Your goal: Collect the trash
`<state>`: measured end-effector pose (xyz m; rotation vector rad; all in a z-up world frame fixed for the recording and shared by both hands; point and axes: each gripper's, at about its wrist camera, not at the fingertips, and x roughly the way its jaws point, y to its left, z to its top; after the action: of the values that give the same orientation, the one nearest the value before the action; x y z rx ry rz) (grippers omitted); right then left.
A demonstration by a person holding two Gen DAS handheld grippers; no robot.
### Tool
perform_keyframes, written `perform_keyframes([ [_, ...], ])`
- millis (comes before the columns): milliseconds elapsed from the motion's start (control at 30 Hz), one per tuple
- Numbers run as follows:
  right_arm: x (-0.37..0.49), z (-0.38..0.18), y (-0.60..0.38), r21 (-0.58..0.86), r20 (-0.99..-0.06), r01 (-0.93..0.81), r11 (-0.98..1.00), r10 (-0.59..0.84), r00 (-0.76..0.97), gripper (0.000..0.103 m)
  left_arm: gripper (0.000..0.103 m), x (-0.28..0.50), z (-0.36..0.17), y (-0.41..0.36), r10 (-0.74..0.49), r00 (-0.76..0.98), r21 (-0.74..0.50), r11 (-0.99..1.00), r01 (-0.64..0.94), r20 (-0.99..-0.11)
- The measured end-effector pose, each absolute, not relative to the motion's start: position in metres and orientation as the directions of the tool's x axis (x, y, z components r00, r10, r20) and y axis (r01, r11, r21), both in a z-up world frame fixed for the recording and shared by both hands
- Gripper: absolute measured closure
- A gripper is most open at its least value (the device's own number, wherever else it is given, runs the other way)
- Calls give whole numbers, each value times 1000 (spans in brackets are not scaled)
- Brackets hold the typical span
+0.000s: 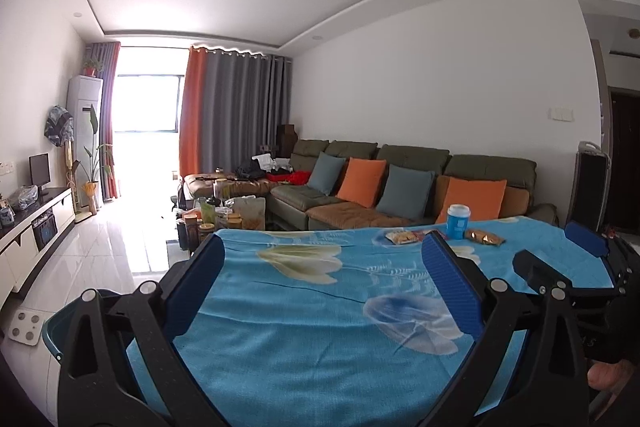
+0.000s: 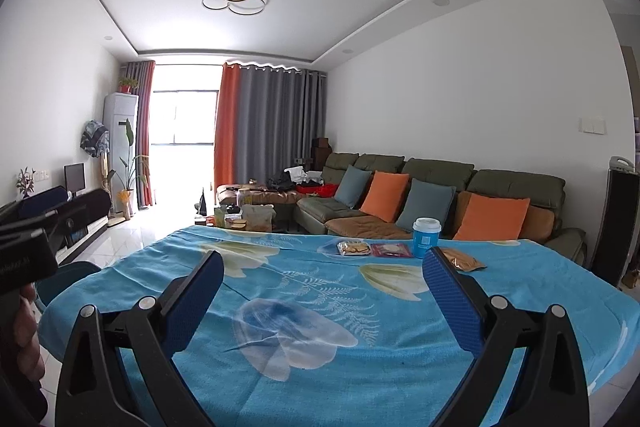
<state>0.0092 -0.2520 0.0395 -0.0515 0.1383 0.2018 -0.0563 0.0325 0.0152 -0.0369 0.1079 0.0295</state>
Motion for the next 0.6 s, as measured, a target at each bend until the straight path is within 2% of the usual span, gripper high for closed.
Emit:
perform_keyframes([
  [133, 7, 40, -251, -45, -134, -192, 980, 185, 974, 7, 6, -54, 15, 37, 27, 991, -42, 999, -33, -131],
  [600, 4, 41, -246, -61, -129, -190, 980, 181, 975, 7, 6, -66, 17, 42, 26, 997, -39, 999, -29, -73],
])
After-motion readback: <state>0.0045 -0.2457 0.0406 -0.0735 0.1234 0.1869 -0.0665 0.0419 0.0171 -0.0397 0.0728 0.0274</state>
